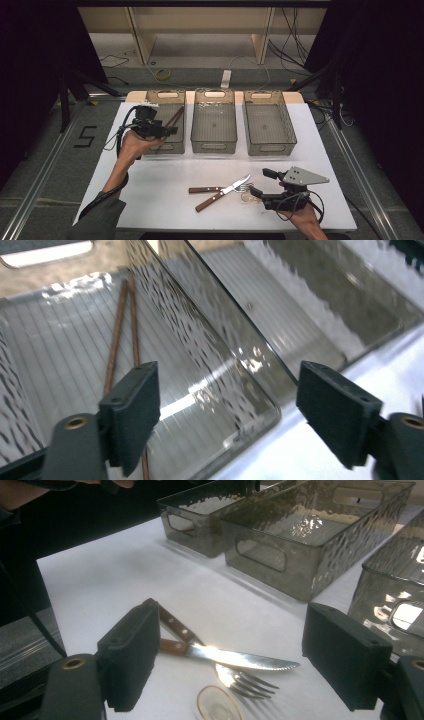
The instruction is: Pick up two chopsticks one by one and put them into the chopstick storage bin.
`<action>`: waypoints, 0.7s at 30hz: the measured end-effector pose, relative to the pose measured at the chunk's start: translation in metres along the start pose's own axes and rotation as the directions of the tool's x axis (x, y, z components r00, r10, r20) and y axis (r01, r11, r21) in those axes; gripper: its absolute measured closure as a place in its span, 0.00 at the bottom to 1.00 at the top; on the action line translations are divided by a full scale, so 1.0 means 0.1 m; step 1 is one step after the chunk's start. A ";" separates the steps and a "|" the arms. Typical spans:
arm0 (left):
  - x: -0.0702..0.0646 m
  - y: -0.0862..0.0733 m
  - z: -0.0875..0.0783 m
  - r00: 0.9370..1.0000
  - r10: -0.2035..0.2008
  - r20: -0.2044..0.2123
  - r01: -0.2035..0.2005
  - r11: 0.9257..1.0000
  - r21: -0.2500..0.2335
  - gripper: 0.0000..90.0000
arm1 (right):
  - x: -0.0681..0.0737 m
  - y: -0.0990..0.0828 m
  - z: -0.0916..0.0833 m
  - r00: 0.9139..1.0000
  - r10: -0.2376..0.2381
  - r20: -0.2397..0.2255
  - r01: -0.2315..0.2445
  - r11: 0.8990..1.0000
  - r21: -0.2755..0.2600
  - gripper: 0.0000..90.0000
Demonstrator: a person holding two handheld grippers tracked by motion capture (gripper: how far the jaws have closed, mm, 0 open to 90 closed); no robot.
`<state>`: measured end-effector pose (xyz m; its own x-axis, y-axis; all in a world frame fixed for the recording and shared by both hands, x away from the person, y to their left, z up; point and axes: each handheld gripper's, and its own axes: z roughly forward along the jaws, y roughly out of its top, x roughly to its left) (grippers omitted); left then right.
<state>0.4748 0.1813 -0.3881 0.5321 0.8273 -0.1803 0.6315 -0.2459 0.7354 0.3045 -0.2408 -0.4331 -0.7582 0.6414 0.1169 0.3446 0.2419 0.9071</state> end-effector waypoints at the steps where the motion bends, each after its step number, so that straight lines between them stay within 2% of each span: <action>1: -0.02 -0.01 -0.02 1.000 0.014 0.005 -0.014 1.000 -0.013 0.26 | -0.01 0.00 0.00 1.000 0.003 0.004 -0.003 1.000 0.004 0.27; 3: -0.02 -0.02 -0.05 1.000 0.012 -0.002 -0.012 0.999 -0.031 0.25 | -0.01 0.00 -0.01 1.000 0.004 0.007 -0.004 1.000 0.005 0.27; 5: -0.02 -0.06 -0.06 1.000 -0.004 0.026 0.006 0.998 -0.059 0.25 | -0.02 0.00 0.00 1.000 0.005 0.009 -0.005 1.000 0.014 0.27; 10: -0.11 -0.15 -0.12 0.998 0.005 0.066 0.002 0.995 -0.103 0.24 | -0.02 -0.01 0.01 1.000 0.001 0.010 -0.001 1.000 0.027 0.27; 13: -0.18 -0.19 -0.14 0.997 0.032 0.066 -0.025 0.994 -0.110 0.23 | -0.03 -0.01 0.02 1.000 -0.002 0.017 0.001 0.999 0.040 0.27; 17: -0.23 -0.26 -0.21 0.995 0.035 0.093 -0.022 0.990 -0.139 0.22 | -0.05 -0.01 0.01 1.000 -0.003 0.024 0.002 0.999 0.049 0.27; 21: -0.29 -0.35 -0.27 0.993 0.065 0.097 -0.050 0.987 -0.151 0.21 | -0.08 -0.01 0.01 0.999 0.000 0.033 -0.002 0.998 0.060 0.27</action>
<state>0.4227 0.1795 -0.3910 0.6243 0.7566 -0.1944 0.5117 -0.2080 0.8336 0.3110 -0.2458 -0.4358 -0.7394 0.6653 0.1031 0.3785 0.2841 0.8810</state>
